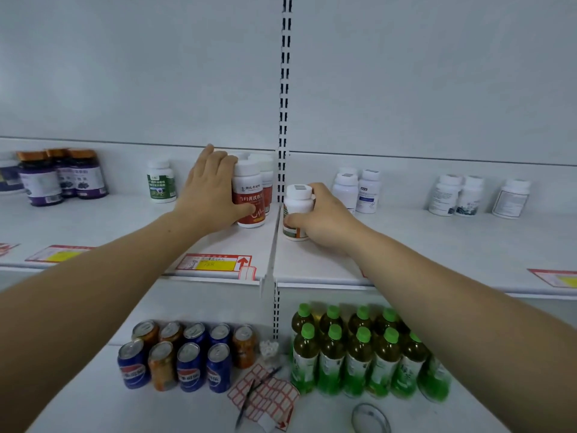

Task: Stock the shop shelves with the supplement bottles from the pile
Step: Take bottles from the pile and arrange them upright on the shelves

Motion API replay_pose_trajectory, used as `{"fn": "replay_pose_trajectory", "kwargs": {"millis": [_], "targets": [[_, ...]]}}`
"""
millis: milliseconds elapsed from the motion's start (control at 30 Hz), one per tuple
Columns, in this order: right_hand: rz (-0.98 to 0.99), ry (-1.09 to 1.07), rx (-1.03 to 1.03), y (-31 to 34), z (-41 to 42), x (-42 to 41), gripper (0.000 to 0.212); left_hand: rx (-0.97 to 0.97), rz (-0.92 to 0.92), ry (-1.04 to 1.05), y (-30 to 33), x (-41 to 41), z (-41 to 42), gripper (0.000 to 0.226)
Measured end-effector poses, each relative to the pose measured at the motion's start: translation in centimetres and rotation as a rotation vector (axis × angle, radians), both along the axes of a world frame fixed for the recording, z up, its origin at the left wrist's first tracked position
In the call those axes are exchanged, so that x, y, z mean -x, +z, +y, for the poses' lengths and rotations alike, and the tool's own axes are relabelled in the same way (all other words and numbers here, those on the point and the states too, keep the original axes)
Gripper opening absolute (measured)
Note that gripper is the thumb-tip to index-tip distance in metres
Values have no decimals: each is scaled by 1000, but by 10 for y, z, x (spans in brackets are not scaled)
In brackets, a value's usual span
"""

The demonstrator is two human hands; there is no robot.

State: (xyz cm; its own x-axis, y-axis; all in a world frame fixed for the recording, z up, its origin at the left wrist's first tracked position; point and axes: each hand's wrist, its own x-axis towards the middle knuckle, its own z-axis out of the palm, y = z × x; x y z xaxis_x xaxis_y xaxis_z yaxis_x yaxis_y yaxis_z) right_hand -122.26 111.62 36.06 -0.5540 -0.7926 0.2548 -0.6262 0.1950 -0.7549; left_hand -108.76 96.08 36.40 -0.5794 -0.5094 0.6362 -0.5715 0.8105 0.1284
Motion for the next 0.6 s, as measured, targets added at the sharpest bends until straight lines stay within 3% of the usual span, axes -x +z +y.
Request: {"fn": "replay_pose_trajectory", "kwargs": {"millis": [367,500,600], "targets": [[-120,-106,118,14,16,-2,46,101,-126,8,18,-3,12,84],[-171,-150,173,21,30,5,45,95,-20,-215,20,-2,44,73],[-218,-167,208,22,41,11,42,-128,-39,-396,16,6,78,68]]}}
